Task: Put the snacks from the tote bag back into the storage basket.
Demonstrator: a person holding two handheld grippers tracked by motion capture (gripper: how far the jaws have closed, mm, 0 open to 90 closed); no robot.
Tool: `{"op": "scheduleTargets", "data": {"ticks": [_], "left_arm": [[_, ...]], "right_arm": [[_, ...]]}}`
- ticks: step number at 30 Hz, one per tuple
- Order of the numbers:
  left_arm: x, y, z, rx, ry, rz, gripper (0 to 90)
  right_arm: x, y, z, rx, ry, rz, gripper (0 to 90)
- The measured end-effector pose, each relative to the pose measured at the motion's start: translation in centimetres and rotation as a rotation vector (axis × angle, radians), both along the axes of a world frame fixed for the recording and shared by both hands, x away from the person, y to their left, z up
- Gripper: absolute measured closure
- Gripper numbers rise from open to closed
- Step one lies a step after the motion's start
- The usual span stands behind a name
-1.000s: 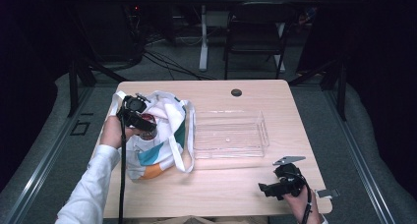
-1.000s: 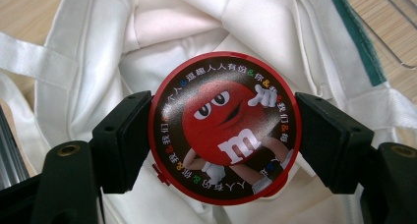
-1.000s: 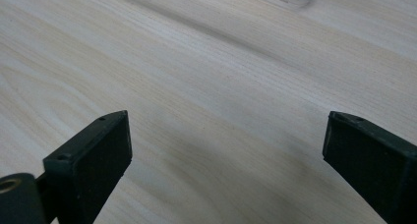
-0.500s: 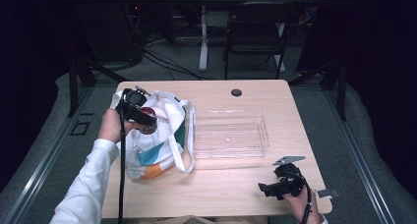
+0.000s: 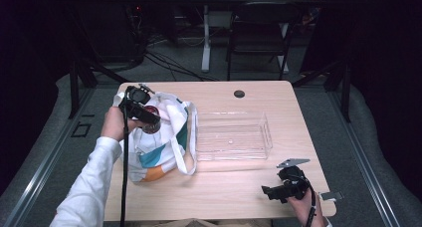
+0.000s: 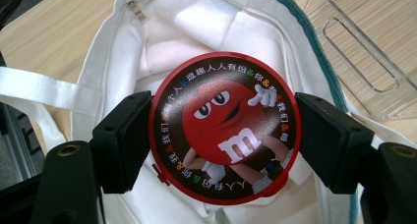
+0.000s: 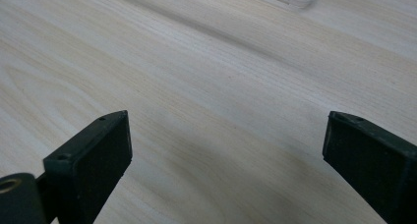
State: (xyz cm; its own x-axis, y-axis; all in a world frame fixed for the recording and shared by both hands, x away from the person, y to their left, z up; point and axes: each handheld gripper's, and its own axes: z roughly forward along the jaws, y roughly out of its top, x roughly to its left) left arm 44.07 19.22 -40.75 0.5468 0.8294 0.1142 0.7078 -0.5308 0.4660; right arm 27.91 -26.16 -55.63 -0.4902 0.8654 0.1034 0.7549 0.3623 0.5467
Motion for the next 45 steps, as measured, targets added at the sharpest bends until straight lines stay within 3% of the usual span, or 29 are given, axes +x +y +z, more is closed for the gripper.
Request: {"op": "scheduleTargets", "data": {"ticks": [6, 7, 8, 20, 45], "left_arm": [[0.3, -0.3, 0.4, -0.003, -0.005, -0.01, 25.9], [0.4, -0.4, 0.4, -0.004, -0.004, -0.011, 25.8], [0.4, -0.5, 0.4, -0.006, -0.007, -0.014, 25.8], [0.6, -0.9, 0.8, -0.033, -0.003, -0.032, 25.8], [0.3, -3.0, 3.0, -0.046, -0.025, -0.086, 25.8]], "right_arm": [[0.3, 0.2, -0.1, -0.007, 0.005, 0.004, 4.1], [0.3, 0.3, -0.2, 0.017, -0.002, -0.005, 4.1], [0.3, 0.3, -0.1, 0.001, 0.004, 0.001, 4.1], [0.2, 0.1, -0.1, 0.004, 0.003, -0.01, 4.1], [0.2, 0.0, -0.2, 0.012, 0.004, -0.013, 4.1]]}}
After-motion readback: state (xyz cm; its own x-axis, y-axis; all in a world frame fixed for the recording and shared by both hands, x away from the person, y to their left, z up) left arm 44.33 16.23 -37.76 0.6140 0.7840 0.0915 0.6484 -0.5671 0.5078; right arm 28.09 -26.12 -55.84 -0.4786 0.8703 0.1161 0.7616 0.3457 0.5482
